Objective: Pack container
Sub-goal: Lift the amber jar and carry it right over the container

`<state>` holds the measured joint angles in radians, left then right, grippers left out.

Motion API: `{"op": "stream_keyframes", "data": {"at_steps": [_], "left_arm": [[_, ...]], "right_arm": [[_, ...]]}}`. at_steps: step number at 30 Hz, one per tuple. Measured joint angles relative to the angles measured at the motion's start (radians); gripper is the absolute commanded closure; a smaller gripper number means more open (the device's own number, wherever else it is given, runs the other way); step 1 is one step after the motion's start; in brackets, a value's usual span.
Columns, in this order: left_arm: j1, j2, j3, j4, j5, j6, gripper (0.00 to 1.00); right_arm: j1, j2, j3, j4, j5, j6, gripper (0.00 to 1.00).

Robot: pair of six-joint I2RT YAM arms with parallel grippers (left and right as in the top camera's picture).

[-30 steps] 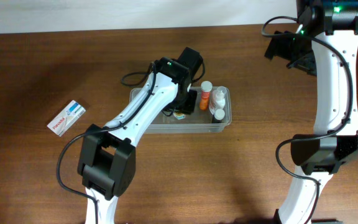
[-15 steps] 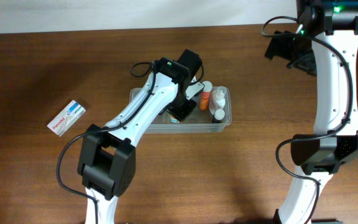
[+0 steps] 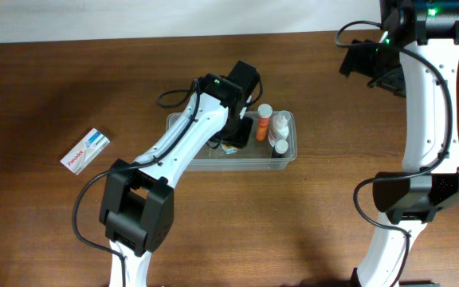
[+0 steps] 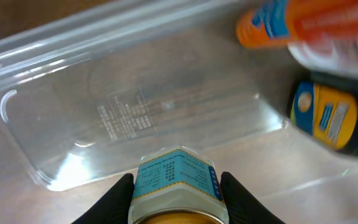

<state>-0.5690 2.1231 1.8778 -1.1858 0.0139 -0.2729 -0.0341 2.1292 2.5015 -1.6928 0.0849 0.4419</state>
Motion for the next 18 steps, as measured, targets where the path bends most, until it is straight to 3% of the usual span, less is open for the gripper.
{"op": "stream_keyframes", "data": {"at_steps": [10,13,18], "left_arm": [[0.000,0.000,0.000,0.058,-0.023,-0.290,0.89],[0.000,0.000,0.000,0.067,-0.023,-0.357,0.98],[0.000,0.000,0.000,0.067,-0.023,-0.456,0.99]], "right_arm": [[0.000,0.000,0.000,0.000,0.000,-0.001,0.02],[0.000,0.000,0.000,0.000,0.000,0.000,0.02],[0.000,0.000,0.000,0.000,0.000,0.000,0.02]]}}
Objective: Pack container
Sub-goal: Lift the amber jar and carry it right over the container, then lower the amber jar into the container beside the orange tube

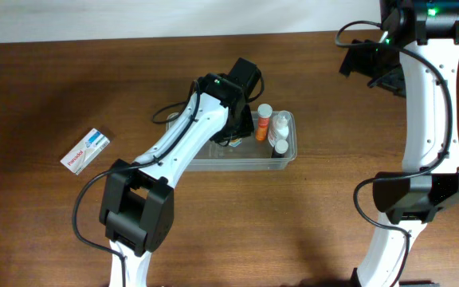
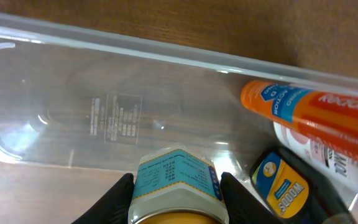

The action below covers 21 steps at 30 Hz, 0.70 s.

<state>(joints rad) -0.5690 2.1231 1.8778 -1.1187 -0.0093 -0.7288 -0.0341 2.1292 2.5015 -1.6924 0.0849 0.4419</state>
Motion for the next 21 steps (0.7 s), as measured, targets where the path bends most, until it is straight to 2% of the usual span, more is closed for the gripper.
{"op": "stream_keyframes", "data": {"at_steps": [21], "left_arm": [[0.000,0.000,0.000,0.047,0.008,-0.075,0.99]], "right_arm": [[0.000,0.000,0.000,0.000,0.000,0.000,0.02]]}}
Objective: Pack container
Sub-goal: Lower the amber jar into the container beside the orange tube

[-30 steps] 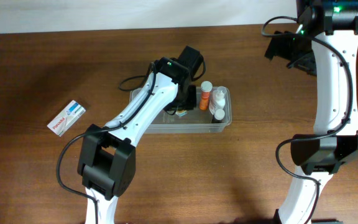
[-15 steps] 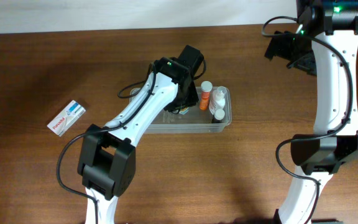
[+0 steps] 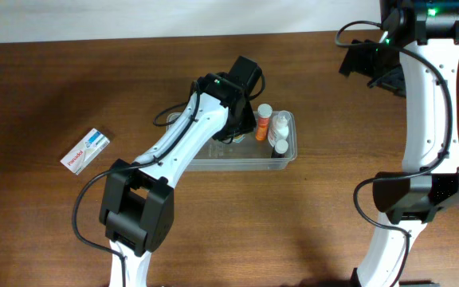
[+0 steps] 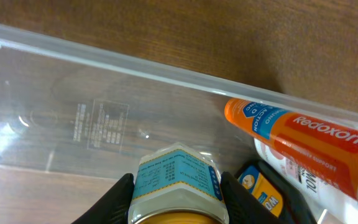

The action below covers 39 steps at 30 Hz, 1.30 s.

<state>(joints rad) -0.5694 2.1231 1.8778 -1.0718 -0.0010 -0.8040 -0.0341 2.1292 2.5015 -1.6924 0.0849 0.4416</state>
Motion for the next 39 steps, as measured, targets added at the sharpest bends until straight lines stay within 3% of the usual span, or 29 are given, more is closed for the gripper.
{"op": "stream_keyframes", "data": {"at_steps": [10,29,39], "left_arm": [[-0.017,0.000,0.000,-0.002,0.000,-0.234,0.99],[-0.164,0.000,0.000,-0.078,-0.076,-0.890,0.99],[-0.181,0.001,0.000,-0.088,-0.119,-1.132,0.98]], "right_arm": [[0.000,0.000,0.000,0.000,0.000,0.000,0.02],[0.000,0.000,0.000,0.000,0.000,0.000,0.02],[0.000,0.000,0.000,0.000,0.000,0.000,0.02]]}}
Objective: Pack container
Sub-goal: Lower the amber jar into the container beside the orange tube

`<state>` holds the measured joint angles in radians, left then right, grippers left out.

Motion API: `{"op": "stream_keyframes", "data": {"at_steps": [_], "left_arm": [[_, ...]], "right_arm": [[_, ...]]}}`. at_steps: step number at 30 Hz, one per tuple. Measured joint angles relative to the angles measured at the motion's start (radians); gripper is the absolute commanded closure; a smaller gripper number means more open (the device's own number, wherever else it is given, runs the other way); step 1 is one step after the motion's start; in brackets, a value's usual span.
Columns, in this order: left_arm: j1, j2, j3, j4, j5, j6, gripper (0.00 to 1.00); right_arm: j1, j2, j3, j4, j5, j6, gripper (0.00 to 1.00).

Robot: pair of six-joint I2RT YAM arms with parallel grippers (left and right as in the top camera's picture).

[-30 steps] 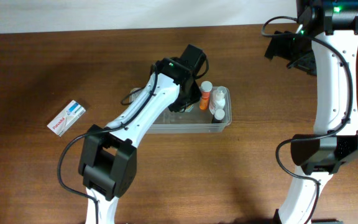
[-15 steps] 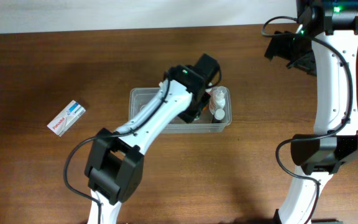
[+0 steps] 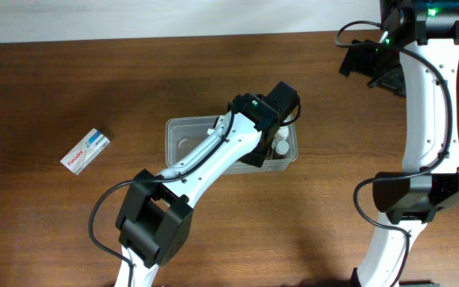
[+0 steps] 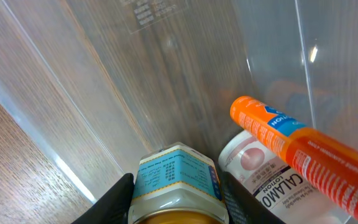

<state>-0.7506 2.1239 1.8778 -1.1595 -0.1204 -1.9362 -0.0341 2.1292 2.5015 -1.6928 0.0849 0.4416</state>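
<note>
A jar with a blue label (image 4: 176,177) fills the bottom of the left wrist view. My left gripper (image 4: 176,190) is shut on it, a black finger on each side. The jar hangs low inside the clear plastic container (image 4: 135,74), close beside a white Calamine lotion bottle (image 4: 260,174) and an orange Redoxon tube (image 4: 291,146). In the overhead view the left arm (image 3: 265,119) covers the container's (image 3: 183,134) right end and hides the jar. A white cap (image 3: 280,147) shows beside the arm. My right gripper (image 3: 366,62) is raised at the back right, far from the container.
A small white, red and blue box (image 3: 84,150) lies on the brown table to the left of the container. The right arm's base (image 3: 413,195) stands at the right side of the table.
My left arm has moved right, from the container's middle to over its right end, and the wrist has turned. The jar, still held, is now right beside the lotion bottle and orange tube.
My left gripper held the blue-label jar at the container's near edge. Then it was over the container floor, then closer to the orange tube. Now the jar is at the right end among the bottles. The right arm stayed still.
</note>
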Motion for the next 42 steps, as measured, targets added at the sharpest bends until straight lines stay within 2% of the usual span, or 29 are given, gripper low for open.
{"op": "stream_keyframes", "data": {"at_steps": [14,19,27,29,32,35,37,40,42], "left_arm": [[0.001,0.098,0.000,0.060,-0.019,-0.040,0.98],[0.001,0.098,0.000,0.070,-0.019,-0.040,0.93],[0.002,0.133,0.000,0.076,-0.023,-0.040,0.92],[0.002,0.149,0.000,0.076,-0.023,-0.040,0.83],[0.002,0.159,0.000,0.076,-0.023,-0.040,0.76],[0.002,0.159,0.000,0.076,-0.024,-0.040,0.63],[0.002,0.159,0.000,0.076,-0.024,-0.040,0.46],[0.002,0.159,0.000,0.077,-0.027,-0.048,0.36],[0.003,0.159,0.000,0.076,-0.031,-0.048,0.18]], "right_arm": [[0.000,0.000,0.000,0.000,0.000,0.000,0.02],[0.000,0.000,0.000,0.000,0.000,0.000,0.02],[0.000,0.000,0.000,0.000,0.000,0.000,0.02],[0.000,0.000,0.000,0.000,0.000,0.000,0.01],[0.000,0.000,0.000,0.000,0.000,0.000,0.02],[0.000,0.000,0.000,0.000,0.000,0.000,0.02],[0.000,0.000,0.000,0.000,0.000,0.000,0.02],[0.000,0.000,0.000,0.000,0.000,0.000,0.02],[0.000,0.000,0.000,0.000,0.000,0.001,0.02]]}}
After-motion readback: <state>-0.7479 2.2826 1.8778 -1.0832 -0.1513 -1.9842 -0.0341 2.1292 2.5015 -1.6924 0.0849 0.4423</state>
